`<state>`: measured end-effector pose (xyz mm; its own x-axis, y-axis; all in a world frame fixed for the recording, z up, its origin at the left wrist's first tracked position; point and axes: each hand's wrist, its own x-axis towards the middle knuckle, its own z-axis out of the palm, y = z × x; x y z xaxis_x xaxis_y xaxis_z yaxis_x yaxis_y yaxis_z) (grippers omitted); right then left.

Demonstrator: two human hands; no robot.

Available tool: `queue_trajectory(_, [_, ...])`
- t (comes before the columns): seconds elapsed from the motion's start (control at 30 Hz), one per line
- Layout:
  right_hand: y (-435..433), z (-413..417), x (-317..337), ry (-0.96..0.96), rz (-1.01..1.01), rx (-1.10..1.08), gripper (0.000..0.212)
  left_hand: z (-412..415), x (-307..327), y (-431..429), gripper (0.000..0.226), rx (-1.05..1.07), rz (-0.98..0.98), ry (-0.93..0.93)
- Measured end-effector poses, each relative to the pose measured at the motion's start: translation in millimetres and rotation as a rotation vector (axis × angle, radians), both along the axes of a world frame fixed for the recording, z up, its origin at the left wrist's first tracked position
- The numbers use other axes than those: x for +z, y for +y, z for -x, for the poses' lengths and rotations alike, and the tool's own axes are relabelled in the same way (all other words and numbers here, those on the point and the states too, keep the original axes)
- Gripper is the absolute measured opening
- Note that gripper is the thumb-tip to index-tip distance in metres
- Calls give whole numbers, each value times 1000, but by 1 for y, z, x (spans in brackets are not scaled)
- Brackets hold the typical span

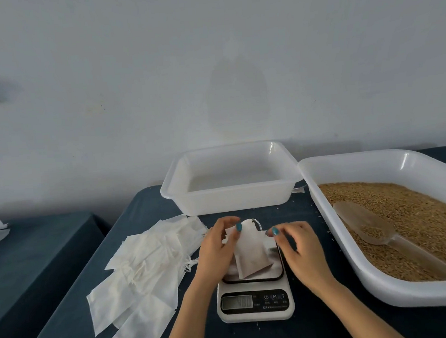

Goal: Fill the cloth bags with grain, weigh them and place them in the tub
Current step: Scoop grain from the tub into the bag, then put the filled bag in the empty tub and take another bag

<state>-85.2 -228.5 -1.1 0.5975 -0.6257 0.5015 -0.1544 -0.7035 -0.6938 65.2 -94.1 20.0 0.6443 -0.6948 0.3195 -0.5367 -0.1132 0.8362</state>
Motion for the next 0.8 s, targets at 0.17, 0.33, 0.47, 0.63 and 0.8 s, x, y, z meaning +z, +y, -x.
queue_trajectory(0.17, [-9,8,-10,-140,-224,-23,32,-5,-7,8,27,102,-23,-59])
queue_trajectory(0.33, [-15,8,-13,-233,-413,-24,39,-8,-10,15,28,172,-9,-92])
queue_trajectory(0.47, [-15,8,-14,-225,-426,-30,41,-9,-8,19,31,213,10,-81])
queue_trajectory(0.63, [-15,8,-14,-228,-430,-25,42,-10,-8,21,30,226,25,-63])
queue_trajectory(0.8, [-15,8,-16,-220,-435,-26,44,-11,-10,20,27,224,-42,-158])
